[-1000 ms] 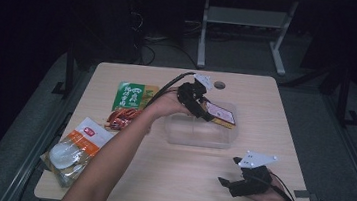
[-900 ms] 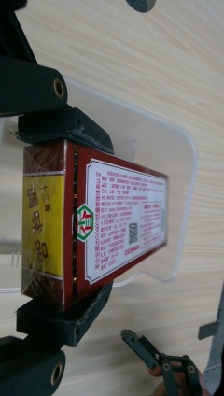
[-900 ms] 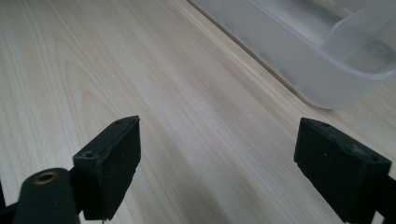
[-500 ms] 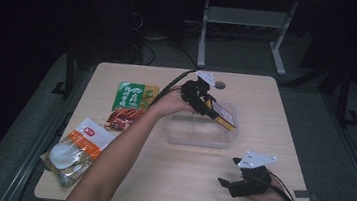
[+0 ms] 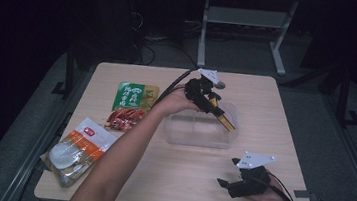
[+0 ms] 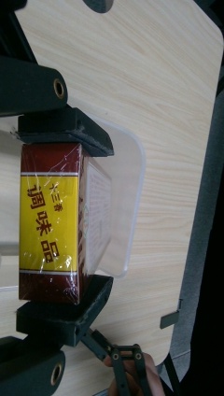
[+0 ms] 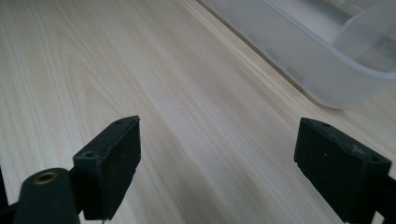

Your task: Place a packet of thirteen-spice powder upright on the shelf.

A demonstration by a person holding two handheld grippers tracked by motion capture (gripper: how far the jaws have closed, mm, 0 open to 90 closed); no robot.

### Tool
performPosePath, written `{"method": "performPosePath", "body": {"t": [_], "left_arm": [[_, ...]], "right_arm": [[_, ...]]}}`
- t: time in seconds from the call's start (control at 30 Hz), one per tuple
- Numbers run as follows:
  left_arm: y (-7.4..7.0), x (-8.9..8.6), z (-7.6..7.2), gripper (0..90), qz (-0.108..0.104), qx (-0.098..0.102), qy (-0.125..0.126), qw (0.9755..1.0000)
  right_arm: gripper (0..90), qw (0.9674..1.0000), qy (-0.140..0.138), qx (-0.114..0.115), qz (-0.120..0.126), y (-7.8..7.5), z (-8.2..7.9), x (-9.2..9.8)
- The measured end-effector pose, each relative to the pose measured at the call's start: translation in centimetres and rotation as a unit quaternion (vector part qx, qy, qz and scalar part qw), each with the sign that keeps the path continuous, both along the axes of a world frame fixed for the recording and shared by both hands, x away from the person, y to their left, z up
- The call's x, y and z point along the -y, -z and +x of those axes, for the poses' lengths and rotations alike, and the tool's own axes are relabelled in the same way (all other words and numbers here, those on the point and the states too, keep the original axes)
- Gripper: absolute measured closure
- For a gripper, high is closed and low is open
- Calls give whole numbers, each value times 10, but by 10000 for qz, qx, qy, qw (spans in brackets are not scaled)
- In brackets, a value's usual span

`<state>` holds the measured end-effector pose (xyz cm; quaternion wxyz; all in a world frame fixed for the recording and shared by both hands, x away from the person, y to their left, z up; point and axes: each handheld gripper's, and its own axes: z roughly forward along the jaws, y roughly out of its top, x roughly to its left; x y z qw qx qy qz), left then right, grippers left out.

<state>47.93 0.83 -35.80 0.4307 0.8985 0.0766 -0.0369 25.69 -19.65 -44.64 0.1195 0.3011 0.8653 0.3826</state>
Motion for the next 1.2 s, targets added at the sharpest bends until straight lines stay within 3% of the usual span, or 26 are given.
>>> {"method": "performPosePath", "body": {"t": [0.73,1.2], "left_arm": [[4,26,1,308,-207,-6,70,9998],[19,45,0,307,-96,-89,149,9998]], "right_arm": [[143,10000,-73,-9,-32,1,0,-1],[143,9999,-86,-41,-35,2,0,-1]]}}
